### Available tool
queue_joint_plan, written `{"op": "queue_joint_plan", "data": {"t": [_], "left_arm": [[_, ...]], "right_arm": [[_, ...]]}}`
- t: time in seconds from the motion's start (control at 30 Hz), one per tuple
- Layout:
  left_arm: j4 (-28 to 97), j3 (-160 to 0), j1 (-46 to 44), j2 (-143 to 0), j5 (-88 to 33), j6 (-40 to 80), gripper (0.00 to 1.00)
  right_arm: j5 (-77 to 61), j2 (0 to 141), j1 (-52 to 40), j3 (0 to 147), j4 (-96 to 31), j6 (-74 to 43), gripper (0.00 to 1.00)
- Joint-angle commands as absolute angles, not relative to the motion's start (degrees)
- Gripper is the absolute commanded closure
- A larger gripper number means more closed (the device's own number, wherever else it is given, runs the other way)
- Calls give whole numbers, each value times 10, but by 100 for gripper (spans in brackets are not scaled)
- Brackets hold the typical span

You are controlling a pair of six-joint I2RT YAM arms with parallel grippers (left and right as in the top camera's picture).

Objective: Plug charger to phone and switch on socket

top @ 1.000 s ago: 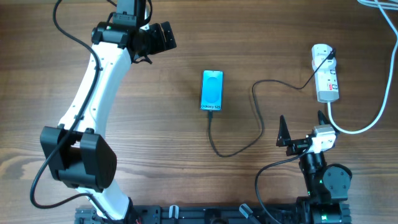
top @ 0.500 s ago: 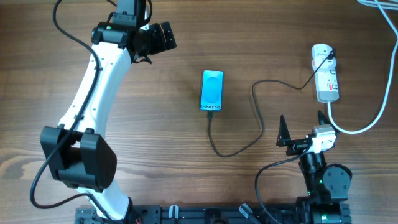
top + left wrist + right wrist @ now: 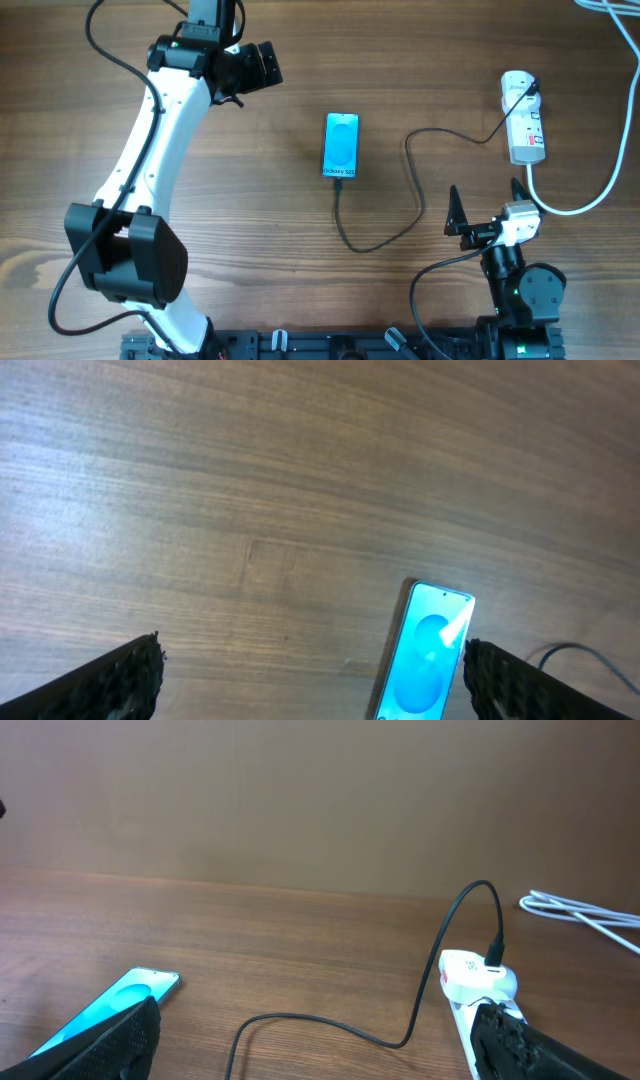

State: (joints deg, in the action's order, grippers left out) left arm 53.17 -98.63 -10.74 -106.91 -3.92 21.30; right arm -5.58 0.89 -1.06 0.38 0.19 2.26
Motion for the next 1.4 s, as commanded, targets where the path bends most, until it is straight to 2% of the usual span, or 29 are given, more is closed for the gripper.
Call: {"op": "queue_joint_plan", "data": {"t": [0.0, 0.17, 0.37, 0.73, 1.13, 1.37], "left_arm": [[541, -984, -105, -1067, -24, 212, 0], [495, -941, -105, -1027, -17, 212, 0], [452, -810, -94, -925, 3, 212, 0], [350, -520, -23, -643, 16, 214, 0], [177, -307, -24, -397, 7, 214, 0], [126, -178, -24, -191, 3, 215, 0]], "right_arm": [[-61, 2, -15, 3, 3, 26, 0], [-61, 2, -14, 3, 3, 26, 0], [-61, 2, -14, 3, 3, 26, 0], [-61, 2, -14, 3, 3, 26, 0], [-61, 2, -15, 3, 3, 26, 0], [-61, 2, -15, 3, 3, 26, 0]]}}
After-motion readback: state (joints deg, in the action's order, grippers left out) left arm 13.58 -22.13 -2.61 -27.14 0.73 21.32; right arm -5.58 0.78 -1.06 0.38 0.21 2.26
